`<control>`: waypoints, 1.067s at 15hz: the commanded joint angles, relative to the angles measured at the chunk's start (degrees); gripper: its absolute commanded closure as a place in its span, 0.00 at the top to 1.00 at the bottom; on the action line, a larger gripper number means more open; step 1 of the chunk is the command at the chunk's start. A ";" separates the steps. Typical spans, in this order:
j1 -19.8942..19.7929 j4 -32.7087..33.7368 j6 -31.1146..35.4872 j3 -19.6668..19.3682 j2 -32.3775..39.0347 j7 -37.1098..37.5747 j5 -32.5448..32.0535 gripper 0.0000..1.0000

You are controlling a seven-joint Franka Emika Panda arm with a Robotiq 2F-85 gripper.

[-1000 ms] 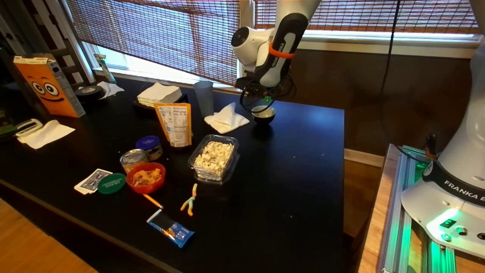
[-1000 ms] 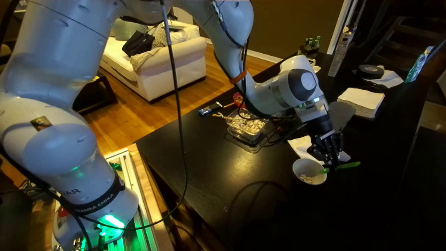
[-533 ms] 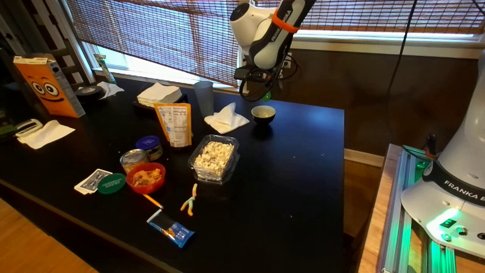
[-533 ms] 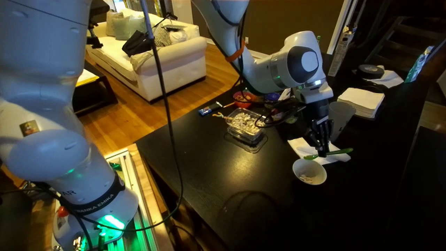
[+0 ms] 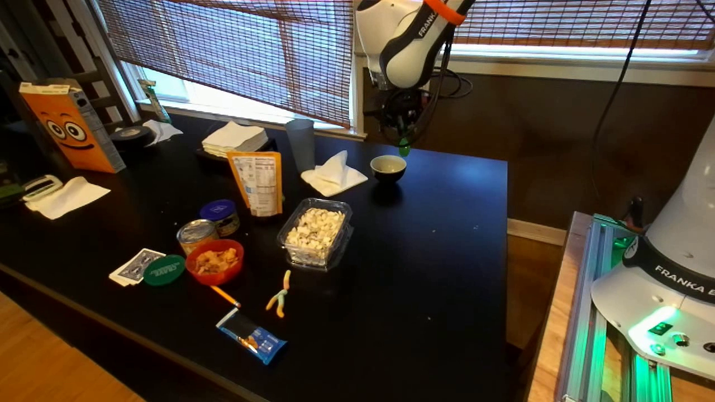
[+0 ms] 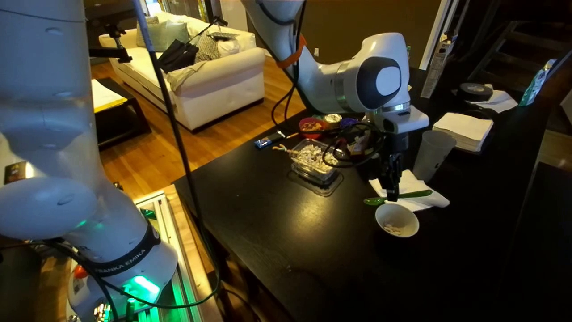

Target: Pick up the green spoon get some of the objects from the rectangle bowl and put it on the bowl on the right

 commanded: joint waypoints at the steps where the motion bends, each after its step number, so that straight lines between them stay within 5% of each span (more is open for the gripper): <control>1: -0.64 -0.04 -0.22 0.79 -0.22 -0.39 -0.06 0.16; 2: -0.66 -0.07 -0.22 0.87 -0.31 -0.66 0.04 0.04; 7: 0.71 -4.02 1.15 5.08 0.21 -12.58 -1.10 0.04; 16: -2.08 -3.13 5.98 12.53 6.42 -42.72 10.76 0.04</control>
